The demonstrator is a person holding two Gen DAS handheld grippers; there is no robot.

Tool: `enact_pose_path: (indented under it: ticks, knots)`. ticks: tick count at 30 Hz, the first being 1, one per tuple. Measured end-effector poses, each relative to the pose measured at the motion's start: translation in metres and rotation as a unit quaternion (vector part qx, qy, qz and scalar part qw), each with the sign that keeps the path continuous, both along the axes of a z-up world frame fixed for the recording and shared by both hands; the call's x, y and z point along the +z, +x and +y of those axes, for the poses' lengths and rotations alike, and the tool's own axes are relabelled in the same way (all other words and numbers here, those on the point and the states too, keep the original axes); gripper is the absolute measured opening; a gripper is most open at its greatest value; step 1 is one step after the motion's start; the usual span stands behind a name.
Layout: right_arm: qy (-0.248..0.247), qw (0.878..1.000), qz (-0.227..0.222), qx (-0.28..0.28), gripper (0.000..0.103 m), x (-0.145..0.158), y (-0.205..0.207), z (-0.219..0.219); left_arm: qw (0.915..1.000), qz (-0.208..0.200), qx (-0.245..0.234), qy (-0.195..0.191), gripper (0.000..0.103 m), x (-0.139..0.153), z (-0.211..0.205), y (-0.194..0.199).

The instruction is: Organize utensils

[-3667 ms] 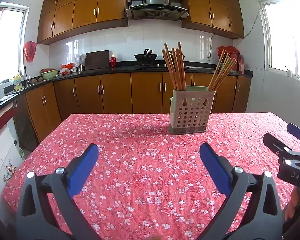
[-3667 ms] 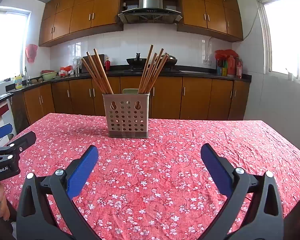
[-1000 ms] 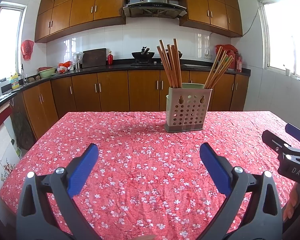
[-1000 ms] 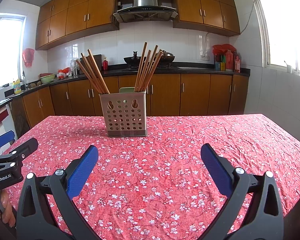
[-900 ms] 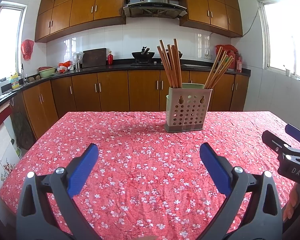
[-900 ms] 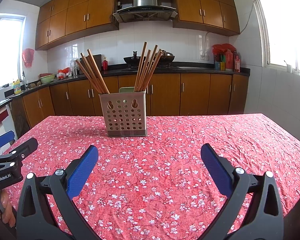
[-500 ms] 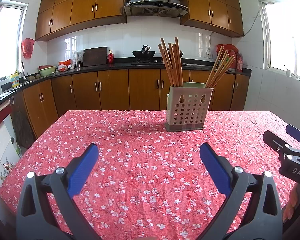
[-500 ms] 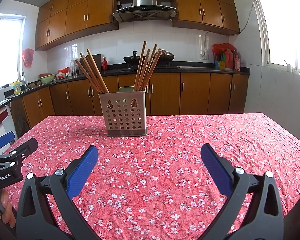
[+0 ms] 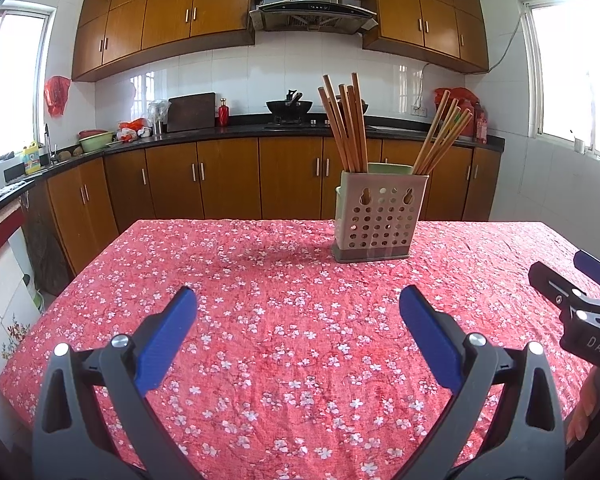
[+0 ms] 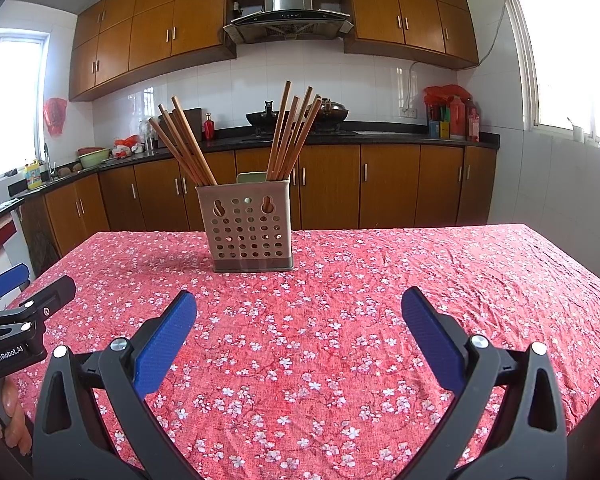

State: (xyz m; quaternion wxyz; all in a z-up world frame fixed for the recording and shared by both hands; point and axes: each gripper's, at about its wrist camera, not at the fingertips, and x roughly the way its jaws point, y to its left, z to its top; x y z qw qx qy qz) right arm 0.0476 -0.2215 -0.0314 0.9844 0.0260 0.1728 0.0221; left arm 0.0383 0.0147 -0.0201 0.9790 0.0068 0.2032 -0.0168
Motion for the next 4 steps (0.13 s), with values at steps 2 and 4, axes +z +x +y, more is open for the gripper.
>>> enact_pose_path:
  ticks: [2,4]
  knots:
    - [0.000,1.000,0.000,0.000,0.101,0.0000,-0.0001,-0.0002,1.0000,0.002,0.000,-0.001,0.099,0.0001,0.0003,0.0007]
    - [0.000,1.000,0.000,0.000,0.101,-0.0002,-0.0006,0.0001,1.0000,0.002,0.001,-0.001,0.099,0.0002,0.0004,0.0010]
